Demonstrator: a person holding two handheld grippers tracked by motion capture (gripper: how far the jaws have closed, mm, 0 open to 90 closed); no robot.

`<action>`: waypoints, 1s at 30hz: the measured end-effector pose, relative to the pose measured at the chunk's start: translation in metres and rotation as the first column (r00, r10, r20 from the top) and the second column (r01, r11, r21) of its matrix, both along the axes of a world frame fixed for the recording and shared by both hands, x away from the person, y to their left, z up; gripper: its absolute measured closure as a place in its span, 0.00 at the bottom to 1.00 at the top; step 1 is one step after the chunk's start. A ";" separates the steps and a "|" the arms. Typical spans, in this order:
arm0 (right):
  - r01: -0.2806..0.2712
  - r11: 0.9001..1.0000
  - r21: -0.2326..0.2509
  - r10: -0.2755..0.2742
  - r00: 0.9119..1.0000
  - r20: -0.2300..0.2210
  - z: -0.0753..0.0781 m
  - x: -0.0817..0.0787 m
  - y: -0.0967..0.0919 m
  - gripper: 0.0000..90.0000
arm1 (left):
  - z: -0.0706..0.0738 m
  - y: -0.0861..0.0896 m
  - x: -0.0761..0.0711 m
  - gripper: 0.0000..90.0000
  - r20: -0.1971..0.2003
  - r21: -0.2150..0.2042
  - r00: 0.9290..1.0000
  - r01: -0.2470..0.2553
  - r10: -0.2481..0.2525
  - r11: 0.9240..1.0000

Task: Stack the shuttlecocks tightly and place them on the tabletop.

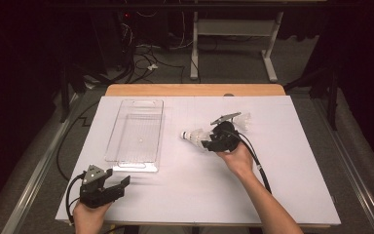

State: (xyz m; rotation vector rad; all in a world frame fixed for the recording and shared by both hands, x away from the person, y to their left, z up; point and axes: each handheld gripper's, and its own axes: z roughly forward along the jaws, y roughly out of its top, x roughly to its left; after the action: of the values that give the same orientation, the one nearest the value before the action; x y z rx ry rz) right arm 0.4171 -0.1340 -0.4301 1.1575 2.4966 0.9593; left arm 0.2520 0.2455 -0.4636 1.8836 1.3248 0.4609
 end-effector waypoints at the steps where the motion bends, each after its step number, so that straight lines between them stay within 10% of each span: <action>1: 0.003 1.000 0.000 -0.003 1.000 -0.002 0.000 -0.001 0.000 0.60 | 0.000 0.000 0.000 0.33 0.001 -0.001 1.000 -0.001 0.001 1.000; 30: 0.018 0.999 0.030 -0.019 0.999 0.027 0.011 -0.012 -0.019 0.60 | 0.000 0.000 -0.001 0.33 0.002 -0.002 1.000 -0.003 0.003 1.000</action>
State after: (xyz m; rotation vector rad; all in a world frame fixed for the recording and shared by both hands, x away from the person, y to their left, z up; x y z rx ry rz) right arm 0.4056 -0.1528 -0.4188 1.1666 2.4541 1.0040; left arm 0.2515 0.2457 -0.4634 1.8796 1.3264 0.4621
